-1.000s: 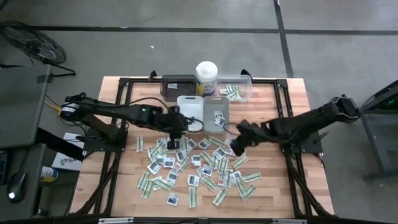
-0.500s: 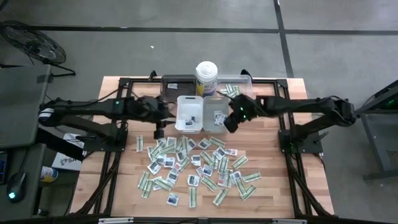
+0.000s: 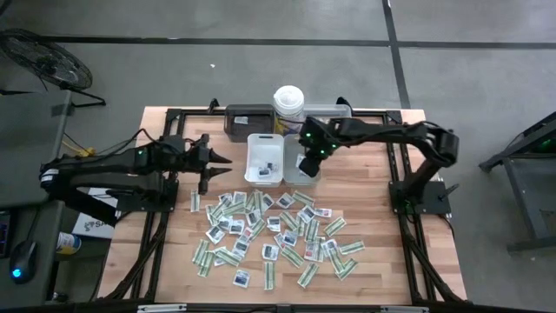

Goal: Pick & Place First Aid Supplies
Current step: Put the wipe into the gray bin, then put the ointment into the black transparent bin

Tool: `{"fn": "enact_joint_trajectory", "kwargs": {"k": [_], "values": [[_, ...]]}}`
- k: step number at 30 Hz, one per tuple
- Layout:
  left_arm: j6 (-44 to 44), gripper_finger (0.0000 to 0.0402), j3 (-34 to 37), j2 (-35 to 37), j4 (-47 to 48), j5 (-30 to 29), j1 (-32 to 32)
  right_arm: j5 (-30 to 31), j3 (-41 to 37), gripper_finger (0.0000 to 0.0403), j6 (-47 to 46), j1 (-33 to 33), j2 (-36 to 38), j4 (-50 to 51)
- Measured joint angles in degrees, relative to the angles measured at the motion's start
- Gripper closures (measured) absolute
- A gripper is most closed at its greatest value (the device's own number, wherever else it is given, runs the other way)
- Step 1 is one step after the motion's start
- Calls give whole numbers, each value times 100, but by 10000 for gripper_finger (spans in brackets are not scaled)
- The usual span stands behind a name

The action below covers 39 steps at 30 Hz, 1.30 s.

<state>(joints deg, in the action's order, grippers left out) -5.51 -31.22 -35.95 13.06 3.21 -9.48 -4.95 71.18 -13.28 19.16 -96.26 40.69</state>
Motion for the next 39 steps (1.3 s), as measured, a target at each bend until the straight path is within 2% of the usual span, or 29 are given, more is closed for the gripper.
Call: {"fn": "enact_joint_trajectory", "kwargs": {"k": [8,18,23,34,39], "values": [[9,296,101,248,57,-12,7,-3,481,403,488,-4,-762,192],[-28,296,103,246,87,14,9,331,487,403,944,-52,-881,284],[-34,296,103,246,98,59,9,251,487,398,1080,-94,-881,310],[-69,296,103,244,100,92,9,29,487,303,745,-120,-831,409],[-69,296,103,244,105,122,9,-179,487,282,442,-132,-546,452]]}}
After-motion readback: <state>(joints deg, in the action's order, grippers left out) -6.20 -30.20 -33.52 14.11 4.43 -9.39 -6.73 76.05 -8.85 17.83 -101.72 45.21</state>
